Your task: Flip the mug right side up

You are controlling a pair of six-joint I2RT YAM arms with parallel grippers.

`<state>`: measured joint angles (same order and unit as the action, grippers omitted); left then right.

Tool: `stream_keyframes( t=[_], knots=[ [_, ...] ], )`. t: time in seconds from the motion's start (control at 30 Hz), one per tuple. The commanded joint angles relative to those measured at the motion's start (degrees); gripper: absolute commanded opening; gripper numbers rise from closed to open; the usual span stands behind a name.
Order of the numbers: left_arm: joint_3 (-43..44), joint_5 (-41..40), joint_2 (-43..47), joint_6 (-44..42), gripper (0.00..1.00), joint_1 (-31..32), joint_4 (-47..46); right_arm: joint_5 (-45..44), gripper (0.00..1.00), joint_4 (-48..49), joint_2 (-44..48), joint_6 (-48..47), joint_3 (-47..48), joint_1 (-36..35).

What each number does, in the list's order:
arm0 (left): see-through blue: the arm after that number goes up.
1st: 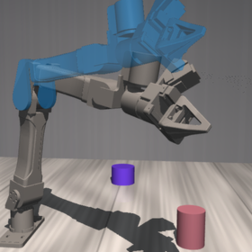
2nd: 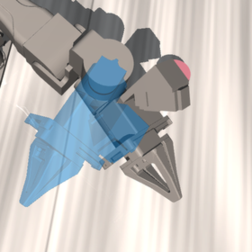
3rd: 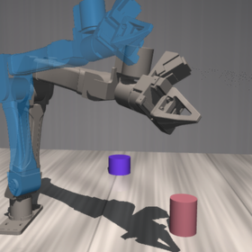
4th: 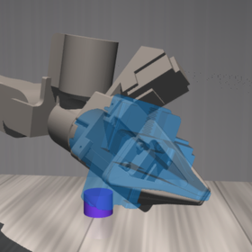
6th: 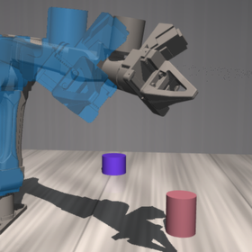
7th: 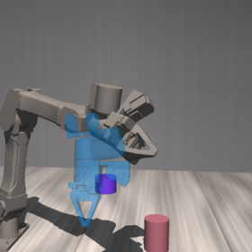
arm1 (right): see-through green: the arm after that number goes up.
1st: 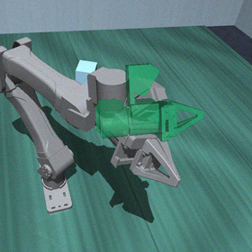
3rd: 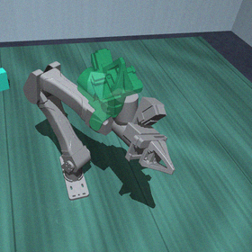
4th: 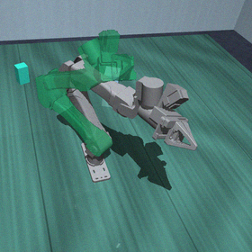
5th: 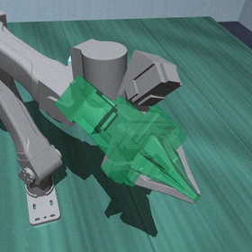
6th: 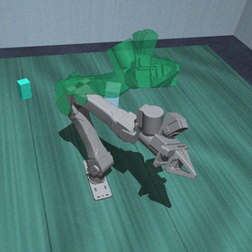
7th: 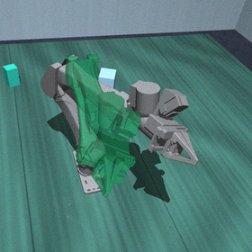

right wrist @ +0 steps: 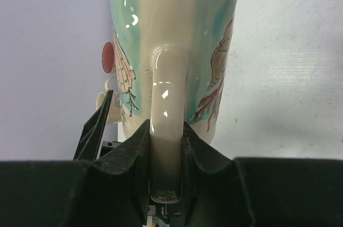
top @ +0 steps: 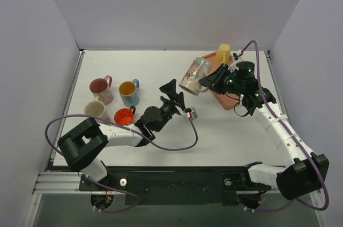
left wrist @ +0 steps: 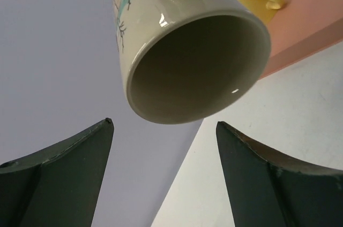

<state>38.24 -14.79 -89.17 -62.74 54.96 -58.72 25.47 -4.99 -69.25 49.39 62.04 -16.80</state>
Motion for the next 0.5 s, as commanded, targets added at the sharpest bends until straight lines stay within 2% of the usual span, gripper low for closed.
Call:
stream_keyframes(
  t=[0.0, 0.07, 0.2, 0.33, 0.37, 0.4, 0.43, 0.47],
  knots=[
    [2.63, -5.95, -4.25, -4.84, 0.88, -0.20, -15.71, -0.95, 0.00, 8.16, 3.07, 3.17, 1.15, -1.48],
    [3.33, -7.09, -5.57, -6.16, 0.87, -0.29, -17.92, -0.86, 0.00, 8.51, 3.25, 3.35, 0.98, -1.83],
    [4.65, -6.75, -5.75, -5.90, 0.82, -0.47, -16.43, 0.18, 0.00, 10.09, 3.07, 4.66, 0.80, -2.80],
    [6.84, -6.66, -6.28, -5.90, 0.58, -1.17, -15.73, 1.07, 0.00, 10.36, 2.72, 5.19, 1.06, -4.29],
    [7.20, -6.75, -6.20, -5.90, 0.46, -1.52, -15.20, 1.16, 0.00, 10.36, 2.72, 5.28, 0.80, -4.56],
    [7.64, -6.75, -6.28, -5.82, 0.41, -1.78, -14.68, 1.42, 0.00, 10.62, 2.81, 5.37, 0.80, -4.82],
    [7.73, -6.75, -6.20, -5.81, 0.32, -2.13, -14.50, 1.42, 0.00, 10.62, 2.90, 5.46, 0.45, -5.00],
    [7.82, -6.66, -6.11, -5.81, 0.28, -2.22, -14.41, 1.77, 0.00, 10.53, 2.72, 5.46, 0.45, -5.26]
  ],
)
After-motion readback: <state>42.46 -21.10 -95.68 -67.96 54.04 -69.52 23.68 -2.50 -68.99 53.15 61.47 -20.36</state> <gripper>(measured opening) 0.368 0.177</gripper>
